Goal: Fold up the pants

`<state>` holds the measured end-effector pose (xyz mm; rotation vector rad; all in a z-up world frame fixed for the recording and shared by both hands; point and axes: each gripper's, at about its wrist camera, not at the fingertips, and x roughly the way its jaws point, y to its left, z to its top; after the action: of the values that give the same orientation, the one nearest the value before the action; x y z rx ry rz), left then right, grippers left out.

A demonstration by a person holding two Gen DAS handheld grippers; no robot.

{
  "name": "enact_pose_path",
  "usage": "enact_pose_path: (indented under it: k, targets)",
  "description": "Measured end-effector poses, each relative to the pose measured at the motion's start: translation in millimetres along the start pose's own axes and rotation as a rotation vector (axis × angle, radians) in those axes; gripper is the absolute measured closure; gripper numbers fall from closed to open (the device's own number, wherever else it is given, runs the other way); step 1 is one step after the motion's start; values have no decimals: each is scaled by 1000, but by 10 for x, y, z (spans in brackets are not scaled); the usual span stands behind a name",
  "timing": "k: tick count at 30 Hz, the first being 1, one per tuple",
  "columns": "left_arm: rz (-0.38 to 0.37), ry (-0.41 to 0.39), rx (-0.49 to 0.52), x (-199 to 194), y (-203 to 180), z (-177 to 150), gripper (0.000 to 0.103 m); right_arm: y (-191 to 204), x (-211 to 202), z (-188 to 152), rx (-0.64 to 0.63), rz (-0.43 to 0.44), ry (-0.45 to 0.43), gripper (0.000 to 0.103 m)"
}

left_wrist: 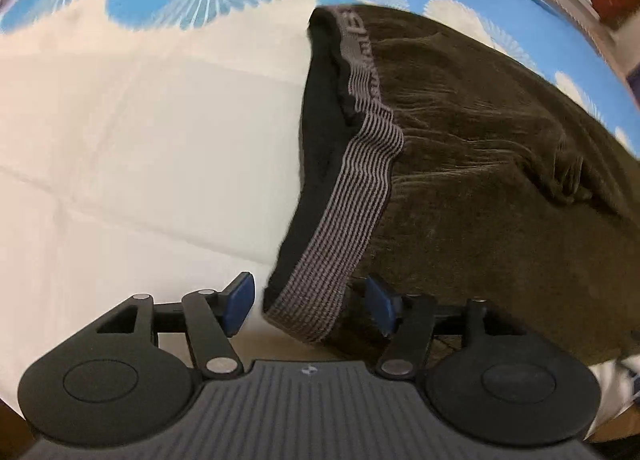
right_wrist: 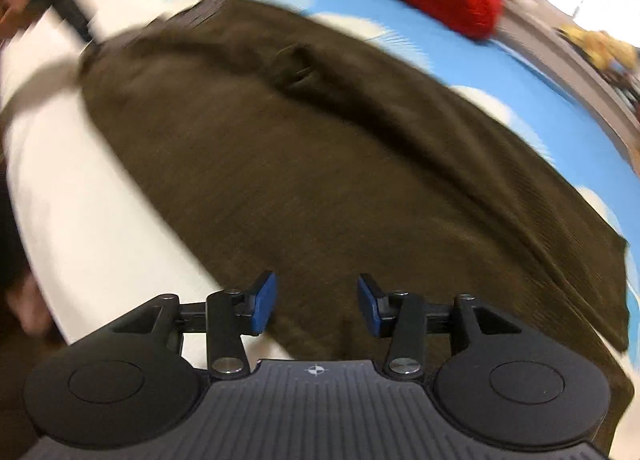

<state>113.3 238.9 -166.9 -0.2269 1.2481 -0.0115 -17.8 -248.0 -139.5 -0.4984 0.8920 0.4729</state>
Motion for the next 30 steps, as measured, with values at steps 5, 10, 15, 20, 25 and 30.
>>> enact_pose_path:
  k: [5,10,15,20,25,30]
  targets:
    - [43,29,81,172,-89,-48,38,125,184,-68,-72,16,127,52]
    - [34,10,107,87,-36,-77,63,104,200,-110,-62,47,137,84]
    - [21,-33,149,-203,-39,-136,67,4,35,-154,-72,81,100,94]
    - [43,38,172,-126,-9,-153,60,-94,-66,-208,-23,132,119,96]
    - [41,-101,153,-407,-56,-104,53,-209,-130,-202,26,108,128,95]
    - [-77,-67,279,-320,-304,-168,55,-496,-321,-118,227,97,14,80]
